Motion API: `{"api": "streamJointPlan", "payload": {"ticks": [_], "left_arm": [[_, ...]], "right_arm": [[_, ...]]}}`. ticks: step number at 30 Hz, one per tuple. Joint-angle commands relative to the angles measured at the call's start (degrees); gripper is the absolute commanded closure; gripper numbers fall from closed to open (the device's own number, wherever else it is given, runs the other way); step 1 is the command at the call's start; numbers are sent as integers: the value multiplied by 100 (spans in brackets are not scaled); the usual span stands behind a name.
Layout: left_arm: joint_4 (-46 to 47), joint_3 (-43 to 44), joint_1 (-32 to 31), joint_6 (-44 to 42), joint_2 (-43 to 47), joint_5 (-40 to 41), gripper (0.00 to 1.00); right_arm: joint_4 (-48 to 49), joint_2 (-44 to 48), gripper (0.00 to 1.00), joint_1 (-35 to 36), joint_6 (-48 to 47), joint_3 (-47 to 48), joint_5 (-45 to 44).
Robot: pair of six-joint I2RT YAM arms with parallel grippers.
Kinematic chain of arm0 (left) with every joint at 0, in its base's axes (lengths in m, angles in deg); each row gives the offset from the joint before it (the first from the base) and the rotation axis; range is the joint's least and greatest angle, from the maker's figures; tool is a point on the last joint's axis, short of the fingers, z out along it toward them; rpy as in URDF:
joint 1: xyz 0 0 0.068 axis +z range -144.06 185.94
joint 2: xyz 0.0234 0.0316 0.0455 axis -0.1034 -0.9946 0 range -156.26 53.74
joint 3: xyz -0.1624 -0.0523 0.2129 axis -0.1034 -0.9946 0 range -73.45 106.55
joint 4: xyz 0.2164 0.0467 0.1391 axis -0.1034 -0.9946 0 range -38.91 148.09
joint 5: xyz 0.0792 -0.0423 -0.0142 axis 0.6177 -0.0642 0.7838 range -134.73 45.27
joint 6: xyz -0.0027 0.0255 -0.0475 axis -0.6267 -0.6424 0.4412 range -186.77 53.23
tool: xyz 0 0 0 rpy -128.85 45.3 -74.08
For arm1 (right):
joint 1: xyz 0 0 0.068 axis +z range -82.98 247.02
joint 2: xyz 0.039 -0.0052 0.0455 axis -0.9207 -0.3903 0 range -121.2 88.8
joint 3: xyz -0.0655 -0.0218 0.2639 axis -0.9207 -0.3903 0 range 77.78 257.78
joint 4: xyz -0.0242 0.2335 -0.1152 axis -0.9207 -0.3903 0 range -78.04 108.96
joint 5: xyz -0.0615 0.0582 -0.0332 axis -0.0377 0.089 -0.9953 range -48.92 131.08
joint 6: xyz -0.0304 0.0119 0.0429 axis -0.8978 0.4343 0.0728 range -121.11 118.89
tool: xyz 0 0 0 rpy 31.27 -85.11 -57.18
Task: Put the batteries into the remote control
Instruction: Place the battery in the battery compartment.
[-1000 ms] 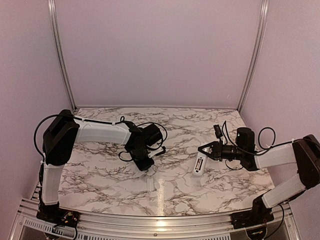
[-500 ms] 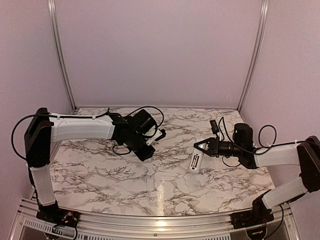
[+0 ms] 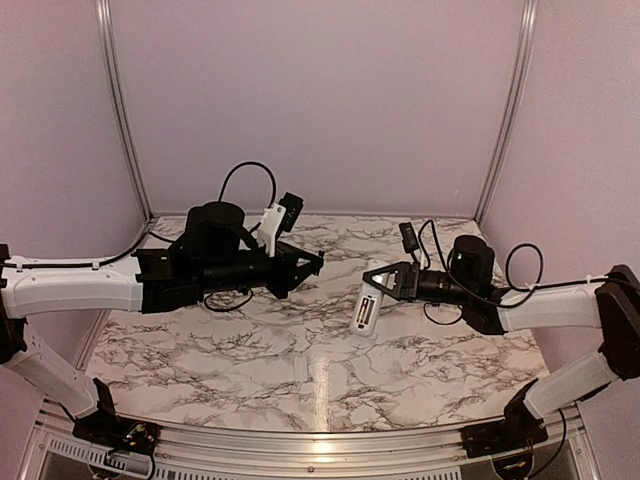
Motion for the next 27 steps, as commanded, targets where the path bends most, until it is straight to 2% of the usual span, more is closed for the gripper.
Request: {"api": "streamJointPlan", "payload": {"ticks": [1, 8, 27], "left_arm": [[729, -121, -516, -81, -207, 418, 100], [667, 120, -1009, -79, -787, 1007, 100], [563, 255, -1035, -101, -1315, 1695, 100]], "right_arm": [[1064, -471, 100, 305, 862, 225, -252], [1295, -916, 100, 673, 1205, 527, -499], [1621, -881, 100, 791, 1770, 486, -649]]}}
